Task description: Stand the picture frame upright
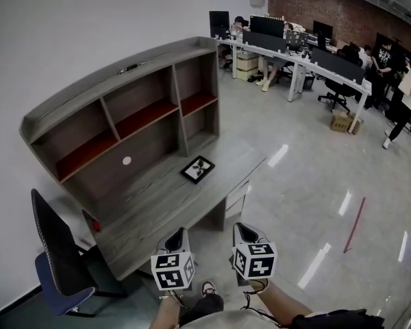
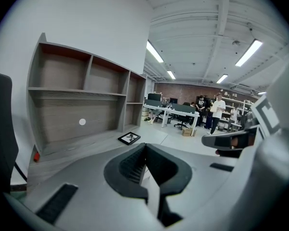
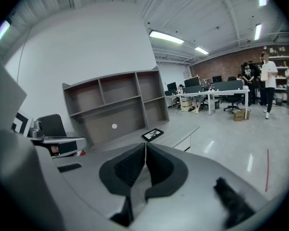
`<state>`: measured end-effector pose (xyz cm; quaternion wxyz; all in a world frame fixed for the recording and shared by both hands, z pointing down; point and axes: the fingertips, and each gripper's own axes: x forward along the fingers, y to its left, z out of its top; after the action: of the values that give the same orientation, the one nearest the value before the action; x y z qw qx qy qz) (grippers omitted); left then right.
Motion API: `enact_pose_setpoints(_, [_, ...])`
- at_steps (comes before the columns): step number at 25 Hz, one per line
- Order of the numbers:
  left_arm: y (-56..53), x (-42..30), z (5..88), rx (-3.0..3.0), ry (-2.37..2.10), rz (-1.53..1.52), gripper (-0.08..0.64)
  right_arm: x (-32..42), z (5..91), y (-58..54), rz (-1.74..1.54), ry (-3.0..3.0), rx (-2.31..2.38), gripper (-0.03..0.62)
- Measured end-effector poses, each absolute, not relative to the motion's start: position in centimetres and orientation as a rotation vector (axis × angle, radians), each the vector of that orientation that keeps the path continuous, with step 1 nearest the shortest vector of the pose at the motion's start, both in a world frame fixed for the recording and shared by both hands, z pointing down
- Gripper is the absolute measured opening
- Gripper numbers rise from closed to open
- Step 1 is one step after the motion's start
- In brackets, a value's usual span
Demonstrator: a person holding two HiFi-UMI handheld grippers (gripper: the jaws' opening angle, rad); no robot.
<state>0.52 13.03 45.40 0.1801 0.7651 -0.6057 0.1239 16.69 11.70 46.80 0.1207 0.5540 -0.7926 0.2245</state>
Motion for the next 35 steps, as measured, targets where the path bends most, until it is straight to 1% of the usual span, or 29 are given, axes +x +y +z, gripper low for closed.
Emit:
enact_pose_setpoints(18, [0.5, -5.1, 45.8, 2.180, -1.662, 0.323, 0.012, 11.9, 46.4, -0.4, 0.661, -2.254, 1.668, 0.032])
enact_pose_setpoints(35, [-3.8, -6.1, 49.8, 2.136, -1.597, 0.409, 0.012, 12.2, 51.0, -4.8, 0.830, -2.155, 1.695, 0.032])
